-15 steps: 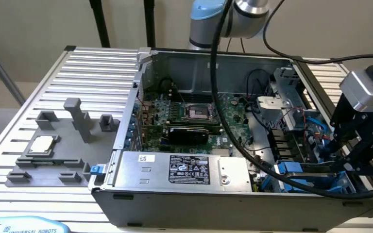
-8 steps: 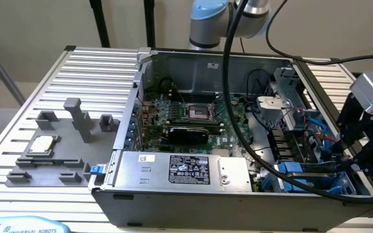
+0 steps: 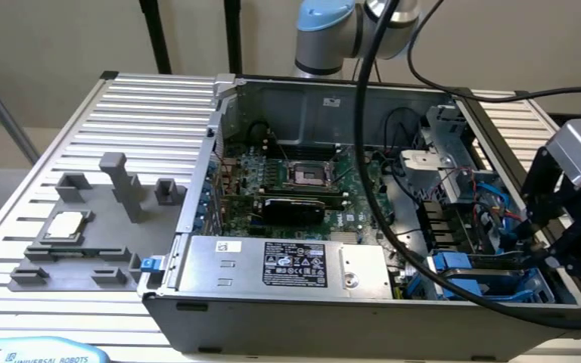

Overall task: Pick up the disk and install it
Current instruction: 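Insert the first disk wire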

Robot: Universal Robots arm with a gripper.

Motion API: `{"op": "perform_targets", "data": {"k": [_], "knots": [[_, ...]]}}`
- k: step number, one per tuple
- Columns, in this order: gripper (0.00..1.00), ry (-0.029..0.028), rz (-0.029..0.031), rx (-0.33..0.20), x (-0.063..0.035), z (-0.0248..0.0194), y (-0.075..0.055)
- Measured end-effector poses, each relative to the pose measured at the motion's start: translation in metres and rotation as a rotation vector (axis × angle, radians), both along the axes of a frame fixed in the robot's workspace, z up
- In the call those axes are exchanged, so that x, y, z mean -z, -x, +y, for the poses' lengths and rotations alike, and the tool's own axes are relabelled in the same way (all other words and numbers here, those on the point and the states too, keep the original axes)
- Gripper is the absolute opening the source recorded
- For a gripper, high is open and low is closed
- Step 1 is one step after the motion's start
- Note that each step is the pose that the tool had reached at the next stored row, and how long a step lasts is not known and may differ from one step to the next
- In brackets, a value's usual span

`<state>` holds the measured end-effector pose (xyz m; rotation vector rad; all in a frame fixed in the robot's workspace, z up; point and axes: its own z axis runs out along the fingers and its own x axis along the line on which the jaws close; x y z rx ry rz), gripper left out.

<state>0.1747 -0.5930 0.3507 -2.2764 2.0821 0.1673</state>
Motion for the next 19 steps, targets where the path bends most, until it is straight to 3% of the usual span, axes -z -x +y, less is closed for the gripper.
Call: {"op": "perform_targets", "data": {"k": [5,8,9,15,19], "knots": [[0.40,-0.0170,-0.0025,-0.016,0.0019,-0.0007,-0.0011],[0.38,-0.0235,-0.0050,-0.025,0.0022,-0.0013,-0.0019],[0.30,-0.0252,-0.0055,-0.028,0.0022,-0.0016,-0.0022],[0.30,-0.0315,-0.0064,-0.045,0.0023,-0.0036,-0.0036],[0.21,-0.0347,-0.0067,-0.056,0.0023,-0.0050,-0.0041]]}}
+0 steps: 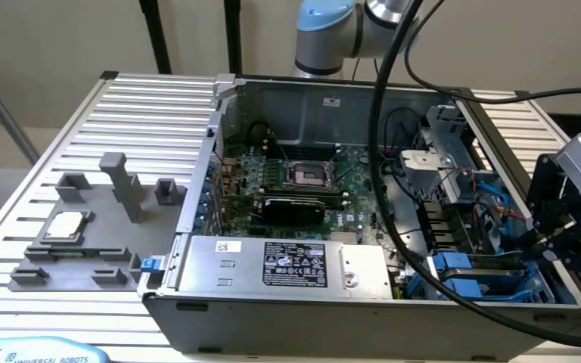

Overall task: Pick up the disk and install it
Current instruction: 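Insert the first disk wire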

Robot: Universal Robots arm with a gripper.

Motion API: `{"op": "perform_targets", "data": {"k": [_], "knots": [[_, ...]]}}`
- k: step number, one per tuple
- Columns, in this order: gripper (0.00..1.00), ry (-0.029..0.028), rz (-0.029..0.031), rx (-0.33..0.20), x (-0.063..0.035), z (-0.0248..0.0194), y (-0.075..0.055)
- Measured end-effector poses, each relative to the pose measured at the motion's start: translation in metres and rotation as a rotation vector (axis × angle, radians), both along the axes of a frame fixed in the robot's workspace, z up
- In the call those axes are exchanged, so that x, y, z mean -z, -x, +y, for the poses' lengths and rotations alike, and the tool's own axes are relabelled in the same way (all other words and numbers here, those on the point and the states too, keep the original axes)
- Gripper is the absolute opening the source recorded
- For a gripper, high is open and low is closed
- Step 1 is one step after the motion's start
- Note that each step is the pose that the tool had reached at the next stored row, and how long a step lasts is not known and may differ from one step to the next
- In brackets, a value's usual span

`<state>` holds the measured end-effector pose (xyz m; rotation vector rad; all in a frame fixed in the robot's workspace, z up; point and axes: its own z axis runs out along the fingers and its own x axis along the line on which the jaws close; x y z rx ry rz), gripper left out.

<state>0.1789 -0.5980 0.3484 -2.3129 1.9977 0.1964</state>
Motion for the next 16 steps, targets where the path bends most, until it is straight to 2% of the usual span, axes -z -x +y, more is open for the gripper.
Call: {"op": "perform_targets", "data": {"k": [5,11,14,16], "knots": [[0.17,-0.0027,-0.0016,-0.007,0.0000,-0.0004,0.001],[0.17,-0.0026,-0.0066,-0.009,-0.0005,-0.0005,0.016],[0.17,-0.0026,-0.0114,-0.010,-0.0005,-0.0005,0.025],[0.17,-0.0023,-0.0188,-0.010,-0.0005,-0.0005,0.031]]}}
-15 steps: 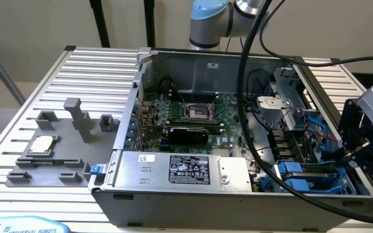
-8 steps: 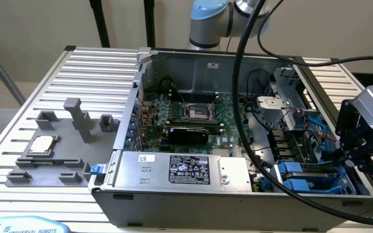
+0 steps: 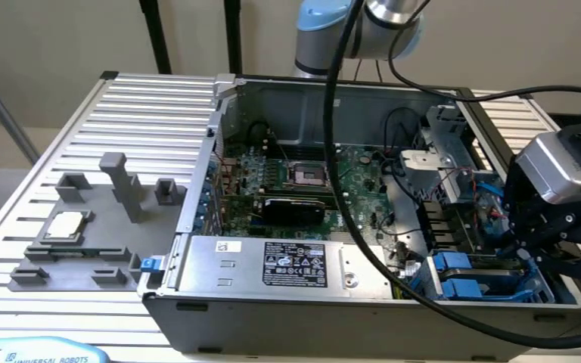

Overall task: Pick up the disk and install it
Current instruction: 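Insert the first disk wire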

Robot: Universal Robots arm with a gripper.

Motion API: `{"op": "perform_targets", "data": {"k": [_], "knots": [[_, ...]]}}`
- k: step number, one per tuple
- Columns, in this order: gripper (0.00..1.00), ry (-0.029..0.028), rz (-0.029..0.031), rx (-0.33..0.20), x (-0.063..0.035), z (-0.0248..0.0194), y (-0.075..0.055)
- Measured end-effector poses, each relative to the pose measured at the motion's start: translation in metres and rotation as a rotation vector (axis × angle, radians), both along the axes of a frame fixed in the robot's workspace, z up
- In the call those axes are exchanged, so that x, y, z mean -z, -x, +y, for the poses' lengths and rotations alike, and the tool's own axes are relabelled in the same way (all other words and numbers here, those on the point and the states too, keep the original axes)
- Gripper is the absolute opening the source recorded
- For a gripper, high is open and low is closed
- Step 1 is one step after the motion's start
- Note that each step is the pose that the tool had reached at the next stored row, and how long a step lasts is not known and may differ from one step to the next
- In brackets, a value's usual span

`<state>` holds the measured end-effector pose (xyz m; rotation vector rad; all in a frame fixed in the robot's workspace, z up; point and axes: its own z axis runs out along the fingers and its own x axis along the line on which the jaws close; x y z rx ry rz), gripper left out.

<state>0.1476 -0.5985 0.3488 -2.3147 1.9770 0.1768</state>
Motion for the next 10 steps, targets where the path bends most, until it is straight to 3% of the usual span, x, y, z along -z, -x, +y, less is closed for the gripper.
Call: {"op": "perform_targets", "data": {"k": [1,3,6,7,10], "knots": [[0.17,0.0032,-0.0069,0.000,0.0000,0.0000,0.0027],[0.17,0.0165,-0.0276,0.000,0.0002,0.0002,0.0066],[0.17,0.0451,-0.0490,0.000,0.0008,0.0015,0.0083],[0.17,0.0534,-0.0525,0.000,0.0011,0.0022,0.0084],[0.17,0.0600,-0.0546,0.001,0.0027,0.0063,0.0086]]}}
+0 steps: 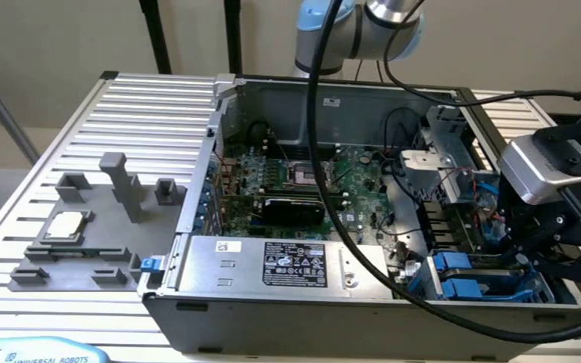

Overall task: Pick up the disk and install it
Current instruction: 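Insert the first disk wire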

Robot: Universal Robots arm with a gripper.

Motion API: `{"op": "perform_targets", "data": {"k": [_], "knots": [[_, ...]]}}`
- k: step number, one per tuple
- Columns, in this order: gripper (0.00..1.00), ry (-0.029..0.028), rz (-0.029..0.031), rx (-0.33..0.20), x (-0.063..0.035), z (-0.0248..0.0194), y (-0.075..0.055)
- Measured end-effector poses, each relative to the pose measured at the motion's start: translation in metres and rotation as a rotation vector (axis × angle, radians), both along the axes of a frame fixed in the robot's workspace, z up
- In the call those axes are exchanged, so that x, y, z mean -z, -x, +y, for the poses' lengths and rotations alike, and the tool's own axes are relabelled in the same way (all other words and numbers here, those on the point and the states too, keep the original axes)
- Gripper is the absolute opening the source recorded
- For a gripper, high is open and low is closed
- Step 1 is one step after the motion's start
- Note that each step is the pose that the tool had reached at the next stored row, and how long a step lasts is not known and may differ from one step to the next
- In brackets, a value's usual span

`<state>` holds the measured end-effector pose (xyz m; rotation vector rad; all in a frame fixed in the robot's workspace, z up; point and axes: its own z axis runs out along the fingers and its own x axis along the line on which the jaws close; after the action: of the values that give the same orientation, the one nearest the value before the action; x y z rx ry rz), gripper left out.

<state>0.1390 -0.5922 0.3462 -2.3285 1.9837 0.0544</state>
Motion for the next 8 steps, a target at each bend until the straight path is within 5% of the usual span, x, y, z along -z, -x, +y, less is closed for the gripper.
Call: {"op": "perform_targets", "data": {"k": [8], "knots": [[0.17,0.0082,-0.0013,0.022,0.0045,0.0056,0.0001]]}}
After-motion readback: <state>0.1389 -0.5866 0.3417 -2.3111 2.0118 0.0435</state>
